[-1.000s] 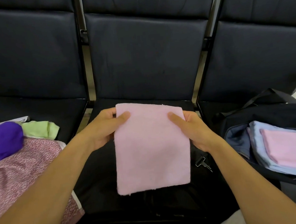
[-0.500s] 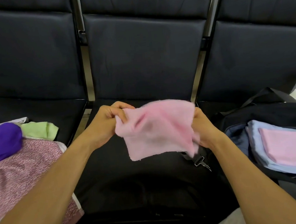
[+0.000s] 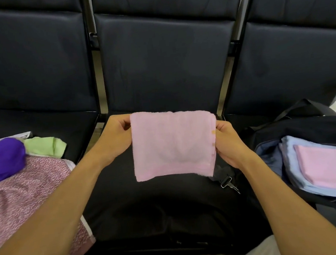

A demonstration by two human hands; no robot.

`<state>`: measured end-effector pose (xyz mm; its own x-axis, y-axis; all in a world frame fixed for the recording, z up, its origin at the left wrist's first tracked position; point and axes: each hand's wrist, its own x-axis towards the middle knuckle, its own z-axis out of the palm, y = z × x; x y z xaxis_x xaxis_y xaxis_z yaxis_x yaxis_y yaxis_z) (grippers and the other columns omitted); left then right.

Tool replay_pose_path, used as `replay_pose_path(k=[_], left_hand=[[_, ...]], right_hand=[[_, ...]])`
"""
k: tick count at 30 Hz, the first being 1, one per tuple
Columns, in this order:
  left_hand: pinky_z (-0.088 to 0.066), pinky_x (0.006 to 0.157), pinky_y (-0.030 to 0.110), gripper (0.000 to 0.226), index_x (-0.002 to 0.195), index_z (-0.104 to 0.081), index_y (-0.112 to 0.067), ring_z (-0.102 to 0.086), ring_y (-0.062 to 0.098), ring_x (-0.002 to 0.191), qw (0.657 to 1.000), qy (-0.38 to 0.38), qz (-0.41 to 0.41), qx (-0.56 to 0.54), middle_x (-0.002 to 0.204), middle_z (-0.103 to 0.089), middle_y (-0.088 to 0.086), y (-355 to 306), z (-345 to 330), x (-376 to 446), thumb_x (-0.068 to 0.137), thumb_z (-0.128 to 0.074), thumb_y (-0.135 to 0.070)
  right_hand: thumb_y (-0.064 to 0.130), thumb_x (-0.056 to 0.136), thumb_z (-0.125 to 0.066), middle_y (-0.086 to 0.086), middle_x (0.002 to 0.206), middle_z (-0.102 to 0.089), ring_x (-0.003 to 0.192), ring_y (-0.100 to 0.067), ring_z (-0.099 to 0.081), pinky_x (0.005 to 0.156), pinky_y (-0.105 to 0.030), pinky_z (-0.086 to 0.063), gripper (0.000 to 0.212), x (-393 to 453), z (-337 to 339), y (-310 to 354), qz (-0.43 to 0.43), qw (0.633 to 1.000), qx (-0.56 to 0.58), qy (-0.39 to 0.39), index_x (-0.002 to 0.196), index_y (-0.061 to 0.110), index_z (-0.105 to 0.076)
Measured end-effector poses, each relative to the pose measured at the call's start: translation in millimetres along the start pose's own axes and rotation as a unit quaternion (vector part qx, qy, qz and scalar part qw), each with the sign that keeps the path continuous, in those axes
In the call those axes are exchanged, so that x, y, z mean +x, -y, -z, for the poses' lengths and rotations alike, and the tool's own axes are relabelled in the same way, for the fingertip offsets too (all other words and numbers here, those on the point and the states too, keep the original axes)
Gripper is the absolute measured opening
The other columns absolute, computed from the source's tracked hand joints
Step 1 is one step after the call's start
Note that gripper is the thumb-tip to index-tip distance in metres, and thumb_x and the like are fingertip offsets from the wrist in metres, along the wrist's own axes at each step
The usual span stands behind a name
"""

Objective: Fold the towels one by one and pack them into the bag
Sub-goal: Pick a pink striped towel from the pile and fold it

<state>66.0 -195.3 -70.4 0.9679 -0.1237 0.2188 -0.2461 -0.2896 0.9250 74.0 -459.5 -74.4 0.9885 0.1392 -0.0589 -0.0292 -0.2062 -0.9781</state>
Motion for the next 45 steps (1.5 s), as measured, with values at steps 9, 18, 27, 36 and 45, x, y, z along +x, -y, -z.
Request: replay_pose_path(k=[9, 18, 27, 36, 45], left_hand=[[-0.056, 0.071, 0.018, 0.029, 0.099, -0.068, -0.034, -0.069, 0.007, 0.09, 0.998, -0.052, -0.028, 0.027, 0.088, -0.072, -0.021, 4, 10, 4, 0.09, -0.064, -0.007], [-0.055, 0.088, 0.022, 0.023, 0.102, -0.07, -0.021, -0.069, 0.012, 0.099, 0.998, -0.04, -0.031, -0.038, 0.096, -0.074, -0.015, 4, 17, 6, 0.084, -0.066, -0.008], [-0.055, 0.089, 0.03, 0.023, 0.105, -0.072, -0.014, -0.066, 0.021, 0.107, 0.981, -0.04, 0.043, -0.184, 0.109, -0.072, 0.005, -4, 15, 6, 0.093, -0.057, -0.002], [-0.054, 0.083, 0.021, 0.037, 0.108, -0.068, -0.017, -0.065, 0.013, 0.11, 0.967, -0.029, 0.071, -0.244, 0.111, -0.07, -0.001, -8, 19, 6, 0.071, -0.07, -0.01], [-0.053, 0.076, 0.016, 0.028, 0.1, -0.064, -0.029, -0.064, 0.004, 0.097, 0.995, -0.011, 0.031, 0.098, 0.102, -0.064, -0.015, 6, 14, 5, 0.082, -0.073, -0.009]], right_hand=[[0.003, 0.097, -0.054, 0.001, 0.095, -0.077, 0.091, -0.019, -0.074, 0.076, -0.033, -0.062, 0.025, 0, 0, 5, 0.016, 0.995, 0.096, 0.004, 0.101, 0.018, -0.074], [0.01, 0.08, -0.067, -0.008, 0.107, -0.075, 0.1, -0.023, -0.072, 0.076, -0.031, -0.06, 0.029, 3, 5, 5, 0.012, 0.983, 0.183, 0.015, 0.108, 0.009, -0.073], [0.012, 0.101, -0.049, -0.006, 0.096, -0.075, 0.087, -0.017, -0.072, 0.073, -0.03, -0.061, 0.024, 1, 5, 6, -0.033, 0.969, 0.236, 0.063, 0.115, 0.009, -0.068], [0.01, 0.1, -0.05, -0.005, 0.099, -0.074, 0.092, -0.018, -0.07, 0.079, -0.032, -0.059, 0.024, 1, 5, 5, -0.016, 0.972, 0.225, 0.068, 0.115, 0.01, -0.069], [0.005, 0.1, -0.051, -0.008, 0.115, -0.071, 0.107, -0.023, -0.068, 0.086, -0.034, -0.056, 0.027, 3, 3, 3, -0.018, 0.983, 0.166, 0.078, 0.123, 0.004, -0.065]])
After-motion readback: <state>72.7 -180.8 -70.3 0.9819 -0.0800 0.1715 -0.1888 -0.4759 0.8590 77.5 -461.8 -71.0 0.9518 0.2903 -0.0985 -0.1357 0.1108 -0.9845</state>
